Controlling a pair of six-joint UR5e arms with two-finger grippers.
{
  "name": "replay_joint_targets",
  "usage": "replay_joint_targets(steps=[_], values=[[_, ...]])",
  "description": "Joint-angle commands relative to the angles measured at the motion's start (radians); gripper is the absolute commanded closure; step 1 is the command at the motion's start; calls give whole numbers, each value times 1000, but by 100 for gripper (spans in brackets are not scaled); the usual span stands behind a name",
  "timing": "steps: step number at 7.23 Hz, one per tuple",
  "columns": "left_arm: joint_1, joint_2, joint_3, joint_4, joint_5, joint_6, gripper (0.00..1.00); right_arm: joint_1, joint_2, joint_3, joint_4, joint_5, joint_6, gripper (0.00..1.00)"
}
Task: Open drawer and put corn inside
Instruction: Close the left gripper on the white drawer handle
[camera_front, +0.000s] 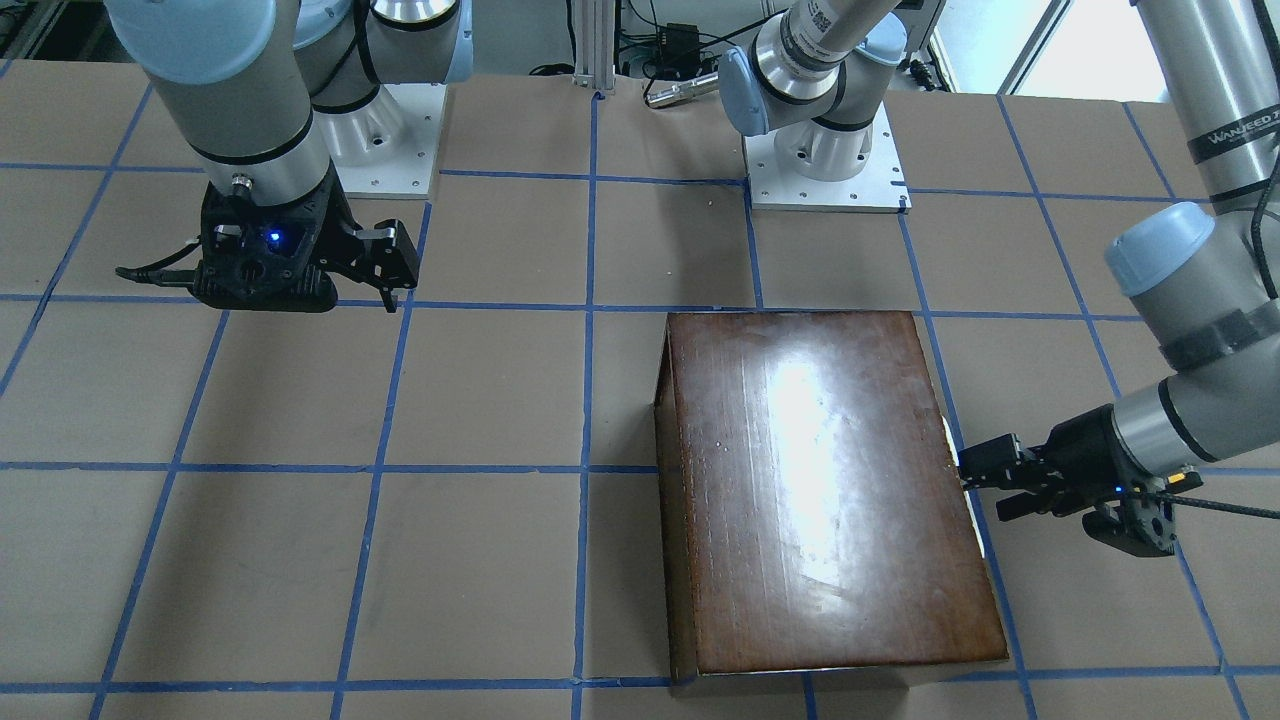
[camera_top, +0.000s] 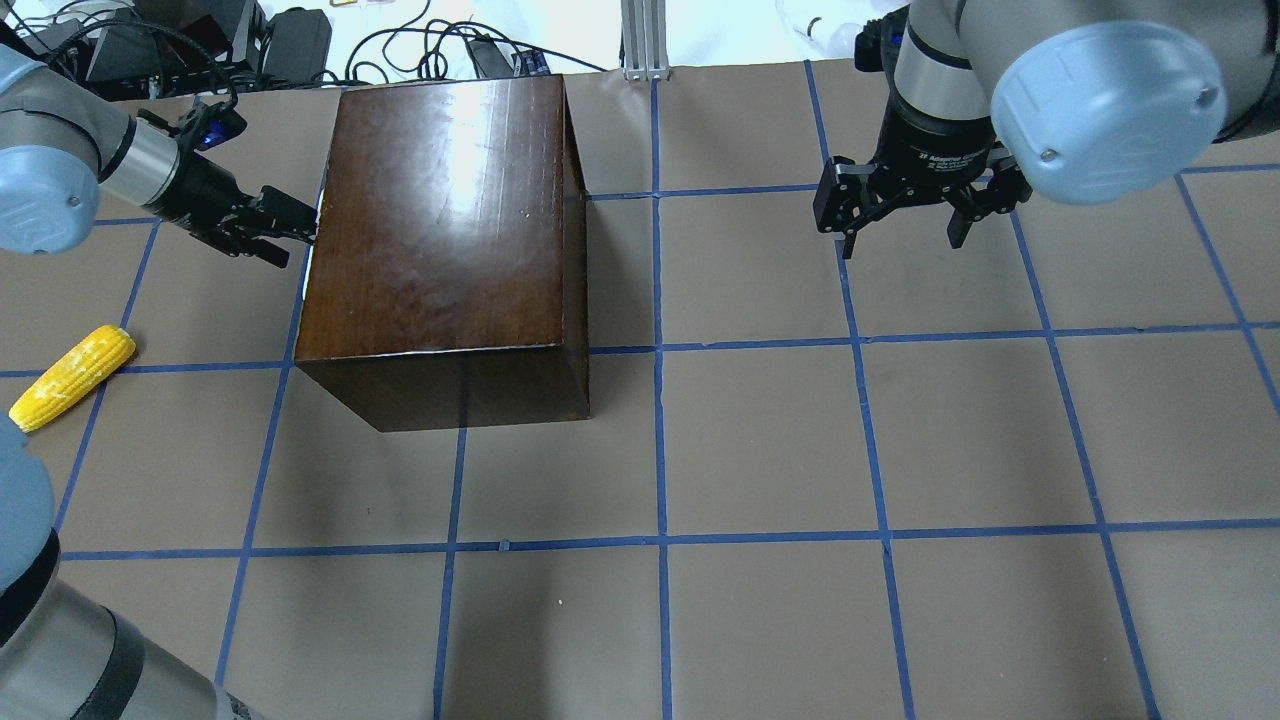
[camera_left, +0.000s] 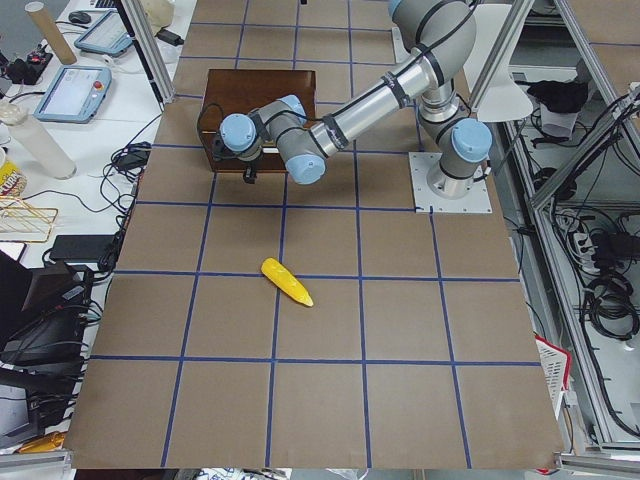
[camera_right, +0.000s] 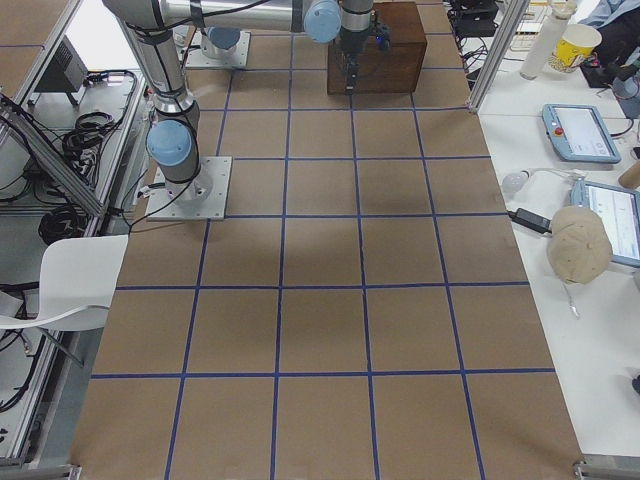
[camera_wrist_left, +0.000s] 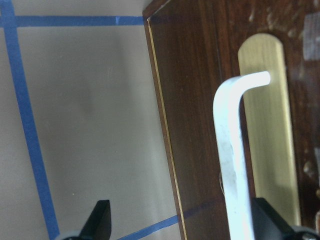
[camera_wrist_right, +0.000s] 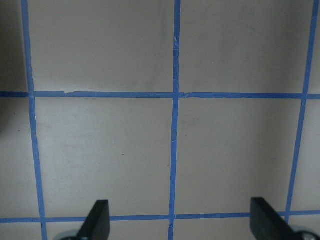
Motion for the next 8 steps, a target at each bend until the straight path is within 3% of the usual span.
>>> replay_joint_targets(steps=[1, 8], values=[[0, -16, 1, 9, 1, 0, 0, 0, -1, 0, -2, 0, 0, 0], [6, -20, 10, 10, 15, 2, 0, 0, -1, 0, 0, 0, 0, 0]])
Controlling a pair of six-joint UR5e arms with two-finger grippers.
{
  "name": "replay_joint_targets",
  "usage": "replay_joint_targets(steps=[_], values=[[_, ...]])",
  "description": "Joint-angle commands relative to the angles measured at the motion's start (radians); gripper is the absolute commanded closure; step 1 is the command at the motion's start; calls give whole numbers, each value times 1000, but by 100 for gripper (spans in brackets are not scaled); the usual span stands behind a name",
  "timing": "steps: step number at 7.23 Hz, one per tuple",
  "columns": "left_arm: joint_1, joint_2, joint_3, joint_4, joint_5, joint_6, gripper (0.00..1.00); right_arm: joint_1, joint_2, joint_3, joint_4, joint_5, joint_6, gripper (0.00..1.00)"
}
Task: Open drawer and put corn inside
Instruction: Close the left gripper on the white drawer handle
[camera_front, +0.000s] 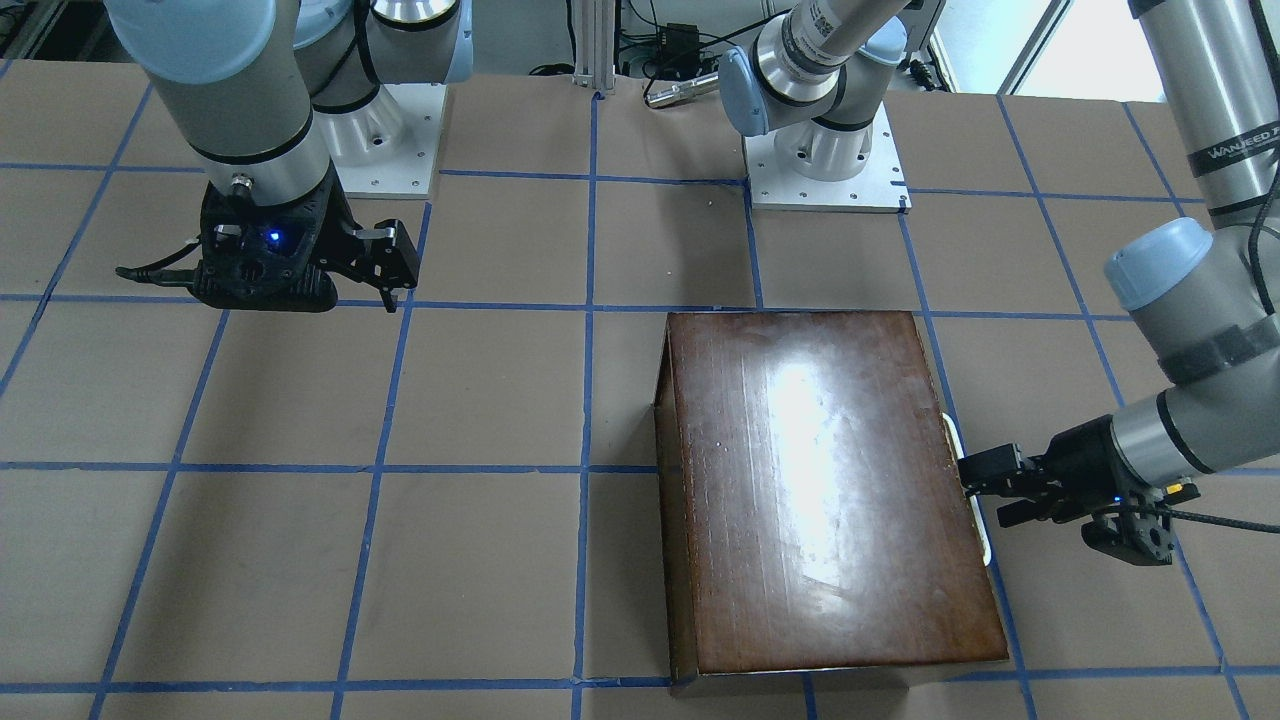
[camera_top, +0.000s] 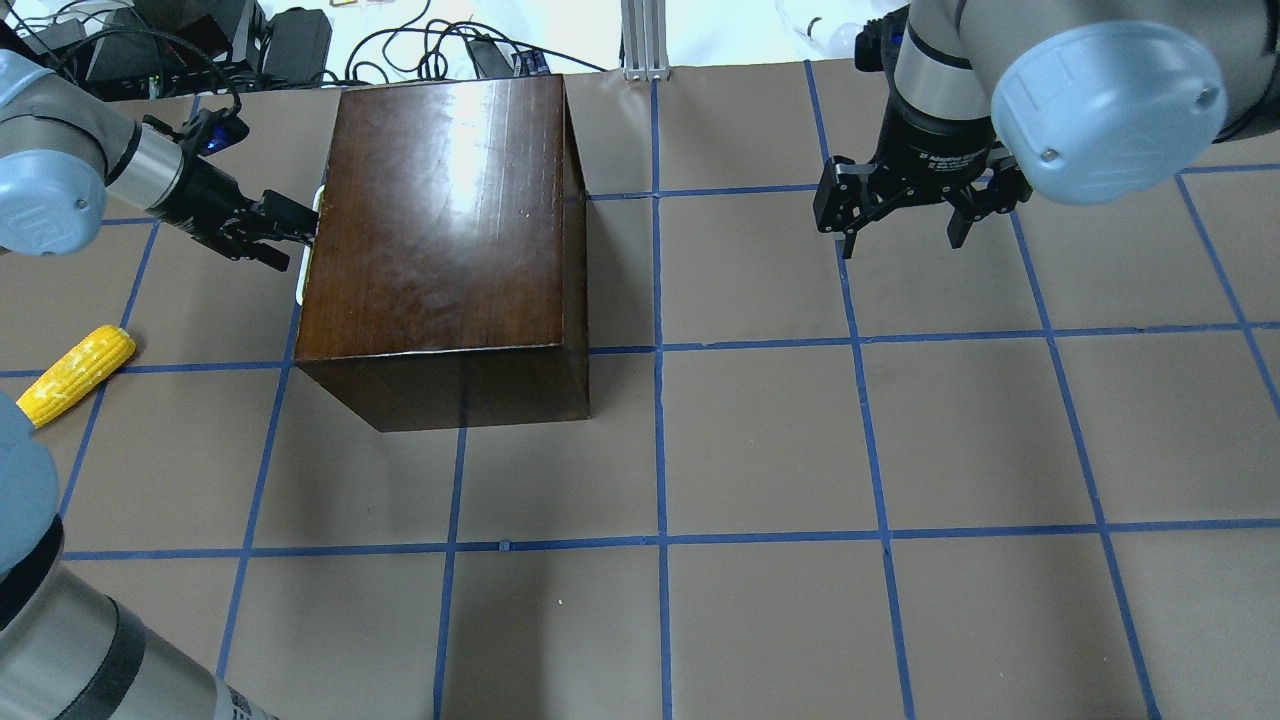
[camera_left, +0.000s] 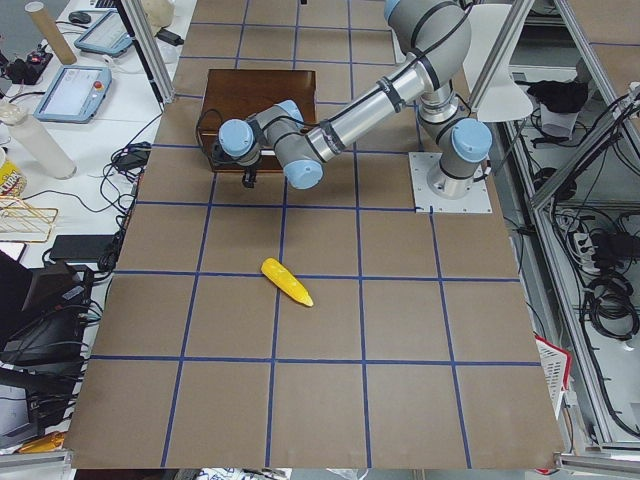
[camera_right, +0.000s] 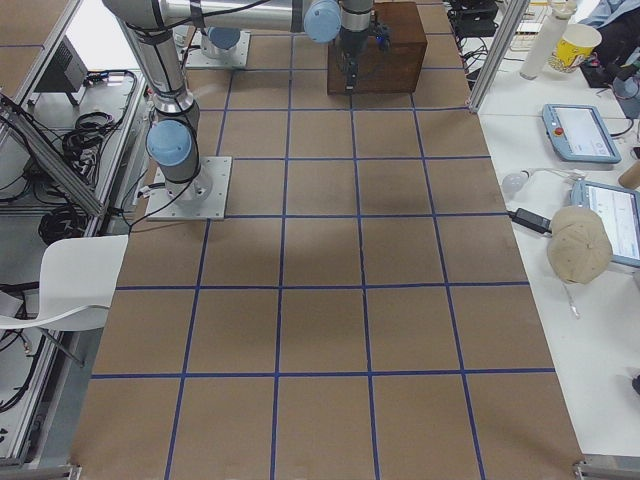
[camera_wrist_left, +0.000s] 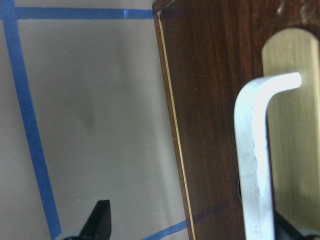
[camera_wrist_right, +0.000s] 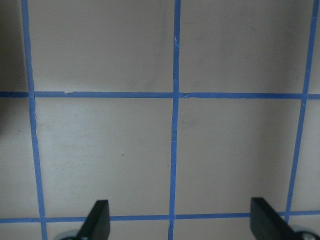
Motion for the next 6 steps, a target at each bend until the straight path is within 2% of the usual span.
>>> replay_joint_targets(steps=[1, 6], values=[[4, 2, 2, -2, 4, 2, 0, 0, 1, 0, 0, 0, 0, 0], [13, 5, 5, -11, 26, 24, 0, 0, 0, 0, 0, 0, 0, 0]])
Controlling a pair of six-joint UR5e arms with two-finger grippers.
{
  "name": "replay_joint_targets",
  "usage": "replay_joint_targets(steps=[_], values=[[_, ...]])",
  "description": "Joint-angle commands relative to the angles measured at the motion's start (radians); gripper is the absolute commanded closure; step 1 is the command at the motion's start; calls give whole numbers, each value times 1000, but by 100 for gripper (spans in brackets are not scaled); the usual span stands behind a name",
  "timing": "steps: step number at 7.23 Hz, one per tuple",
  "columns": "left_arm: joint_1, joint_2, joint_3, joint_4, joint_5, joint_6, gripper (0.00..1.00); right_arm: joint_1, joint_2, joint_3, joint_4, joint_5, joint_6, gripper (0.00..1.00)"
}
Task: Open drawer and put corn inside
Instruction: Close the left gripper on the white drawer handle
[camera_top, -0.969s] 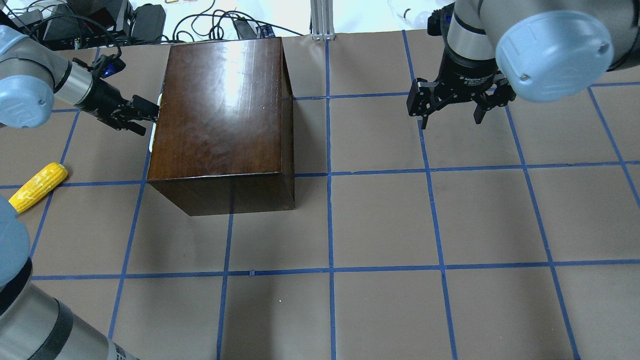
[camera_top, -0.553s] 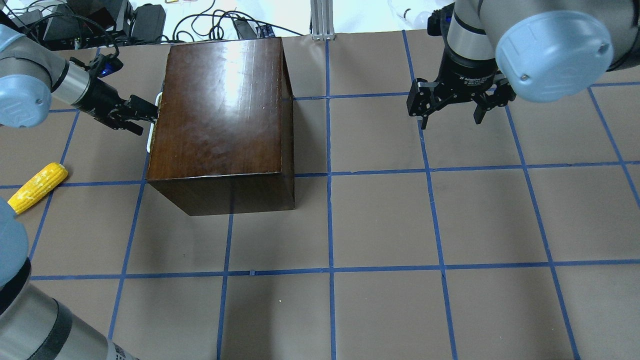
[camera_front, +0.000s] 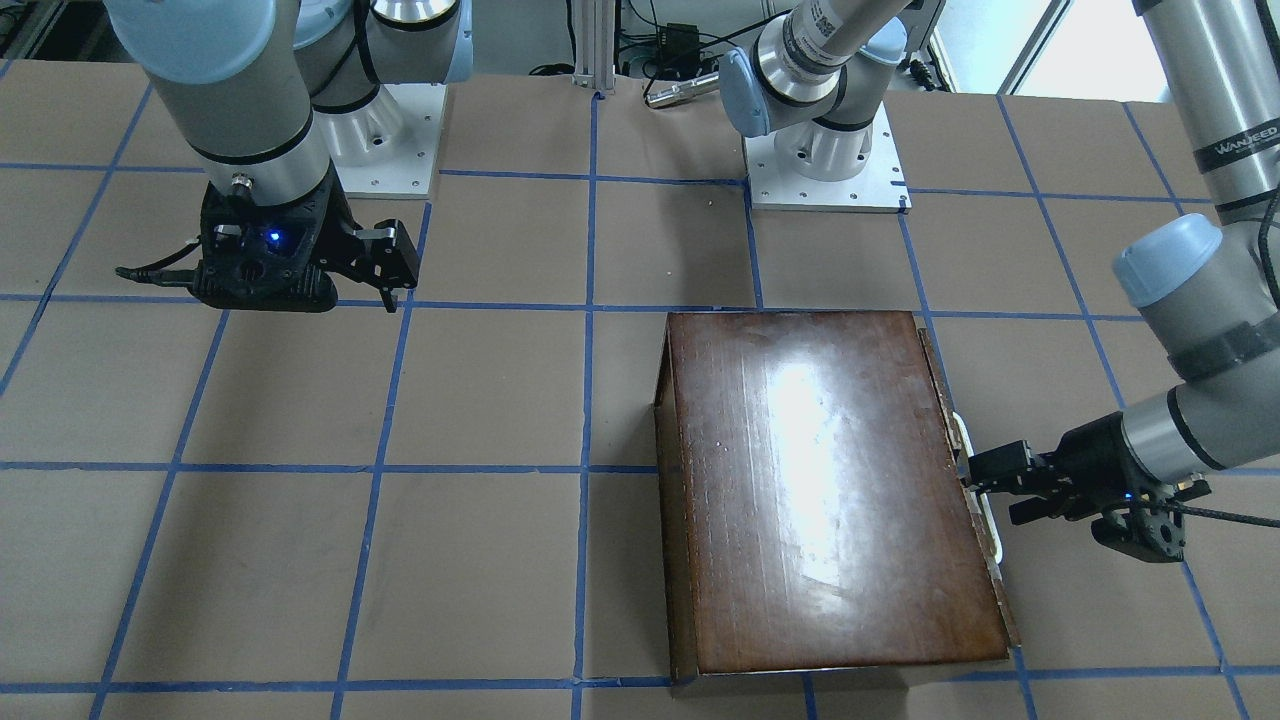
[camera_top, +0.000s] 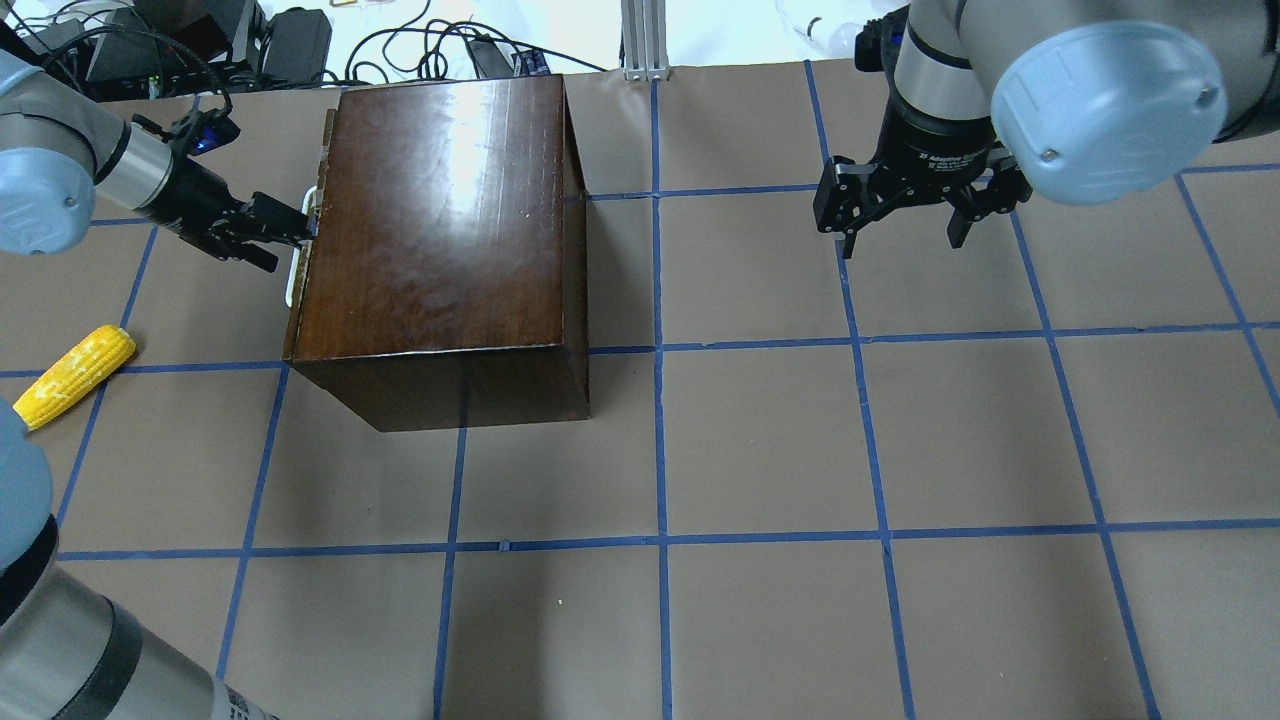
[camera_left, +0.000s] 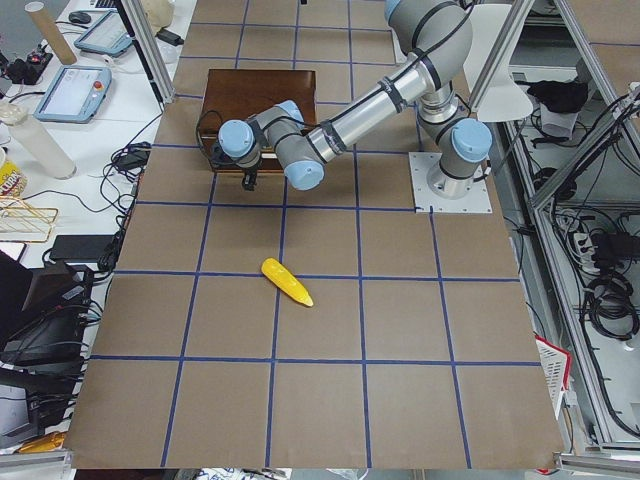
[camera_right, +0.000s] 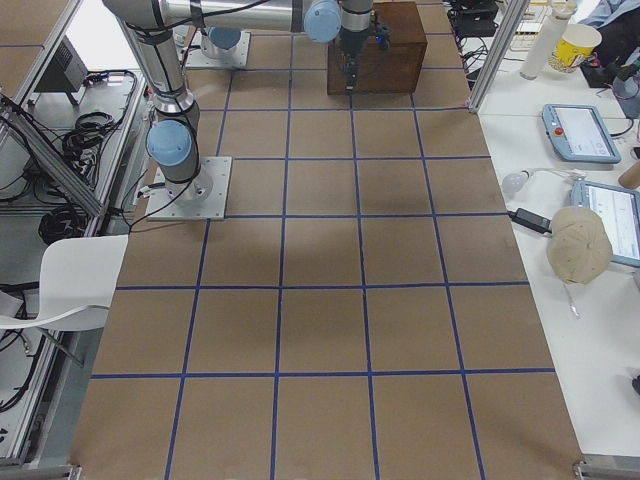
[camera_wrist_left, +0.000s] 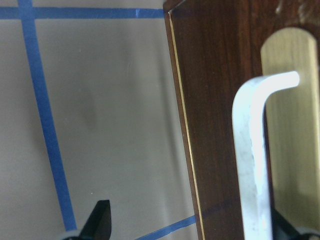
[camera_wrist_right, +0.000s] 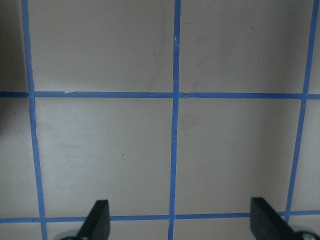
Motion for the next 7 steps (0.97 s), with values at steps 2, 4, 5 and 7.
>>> replay_joint_targets(steps=[2, 4, 5, 7], values=[[4, 3, 2, -5, 34, 4, 0, 0, 0, 0, 0, 0, 0, 0], [2, 10, 5, -11, 28, 4, 0, 0, 0, 0, 0, 0, 0, 0], [4, 16, 14, -33, 28, 4, 0, 0, 1, 0, 0, 0, 0, 0], [4, 6, 20, -37, 30, 25, 0, 0, 1, 0, 0, 0, 0, 0]])
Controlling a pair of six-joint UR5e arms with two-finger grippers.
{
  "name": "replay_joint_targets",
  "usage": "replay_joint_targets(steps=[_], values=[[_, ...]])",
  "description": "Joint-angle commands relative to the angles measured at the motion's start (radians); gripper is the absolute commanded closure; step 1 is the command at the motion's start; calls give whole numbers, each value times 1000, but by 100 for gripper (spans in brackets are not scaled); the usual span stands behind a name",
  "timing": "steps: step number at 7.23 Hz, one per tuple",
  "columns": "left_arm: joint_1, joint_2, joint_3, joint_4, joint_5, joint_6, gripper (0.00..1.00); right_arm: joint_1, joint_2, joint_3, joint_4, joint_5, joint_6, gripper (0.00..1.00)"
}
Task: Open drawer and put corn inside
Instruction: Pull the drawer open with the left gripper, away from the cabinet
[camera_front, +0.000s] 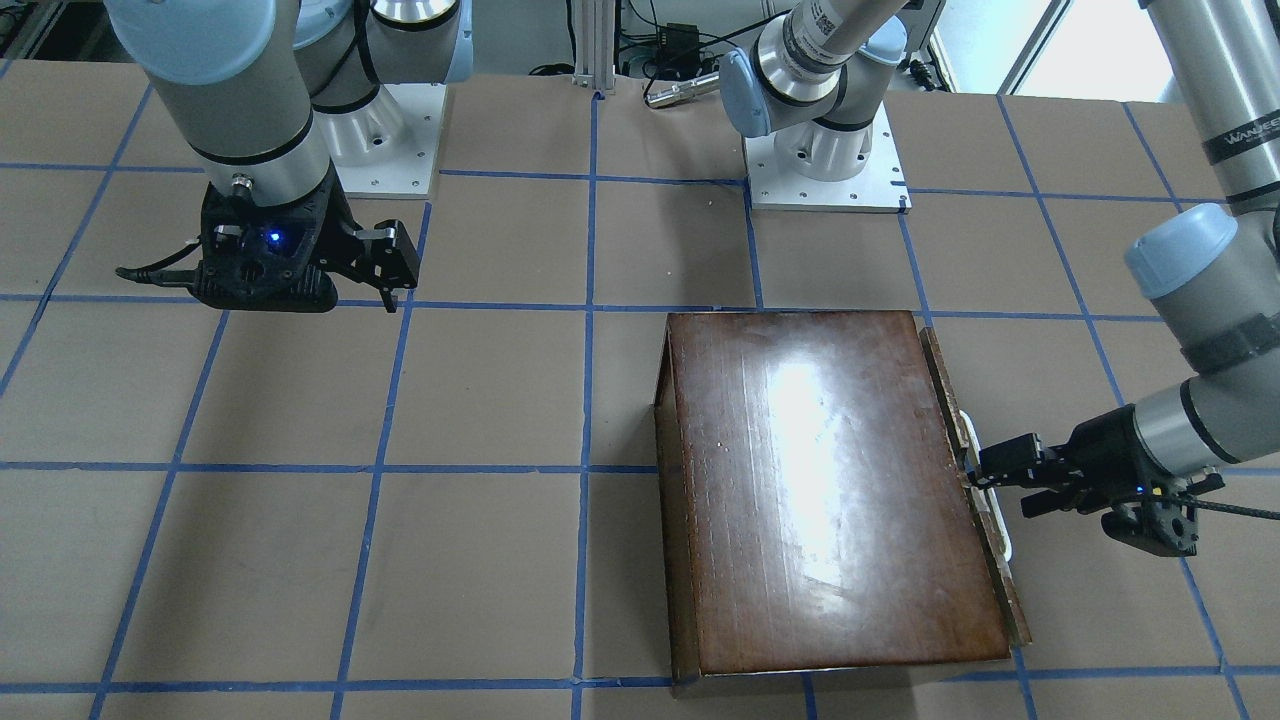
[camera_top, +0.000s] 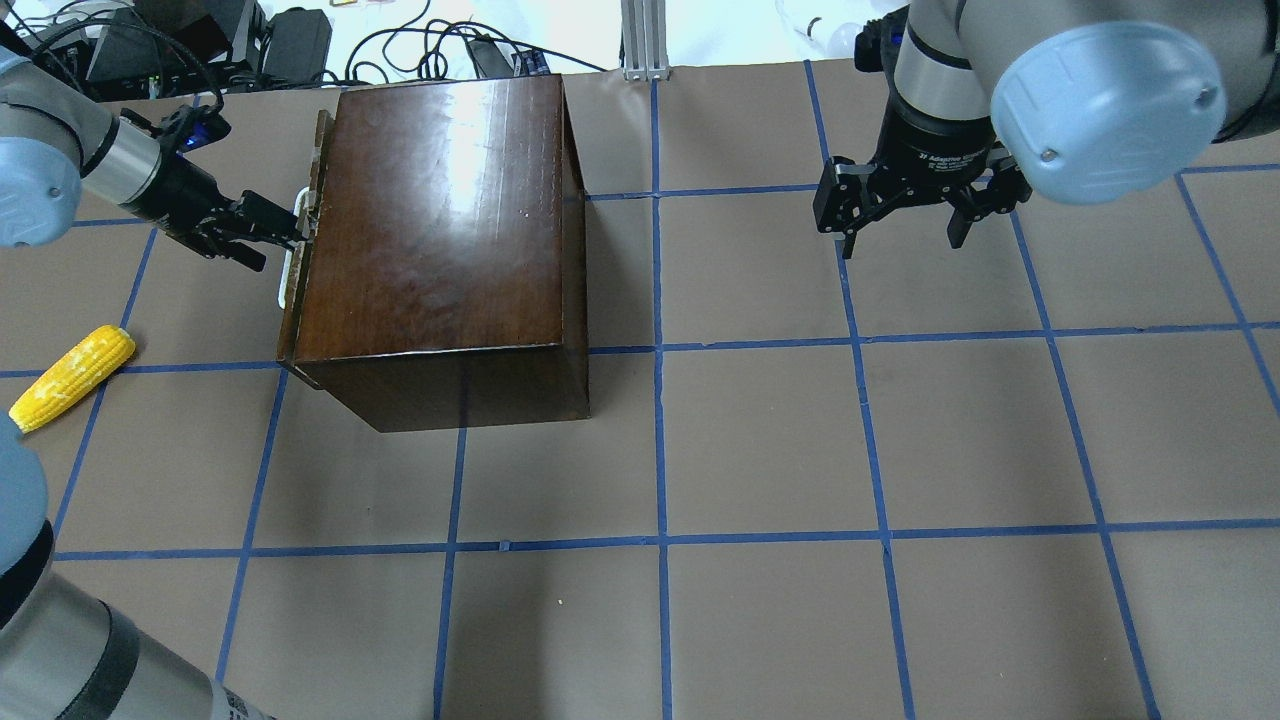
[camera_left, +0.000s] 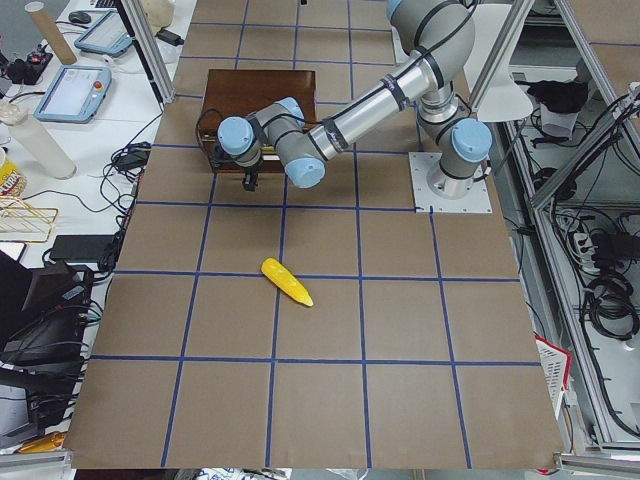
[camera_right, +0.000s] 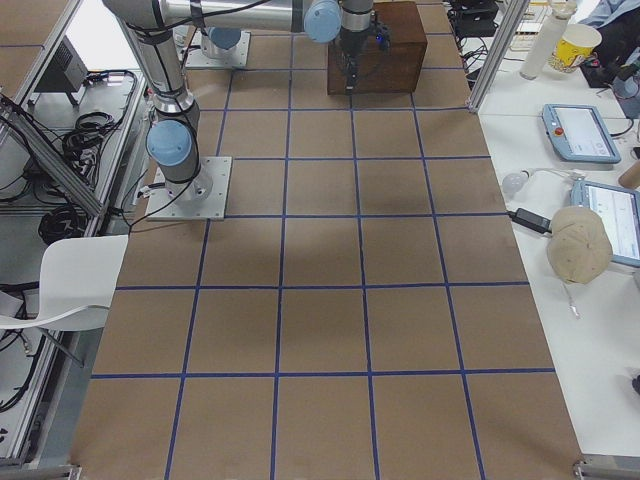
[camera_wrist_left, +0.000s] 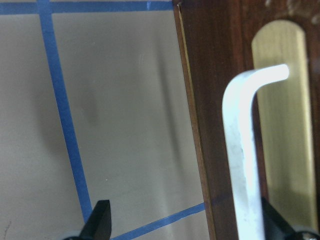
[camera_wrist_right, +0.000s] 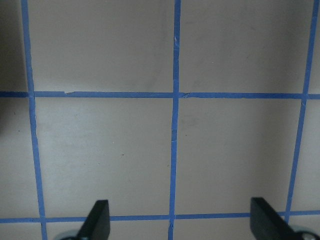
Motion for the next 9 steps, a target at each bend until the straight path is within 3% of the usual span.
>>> replay_joint_targets(steps=[1, 9], values=[[12, -7, 3, -4, 0, 34, 0, 0, -1, 0, 0, 0, 0, 0], [57, -27, 52, -35, 9, 123, 0, 0, -1, 0, 0, 0, 0, 0]])
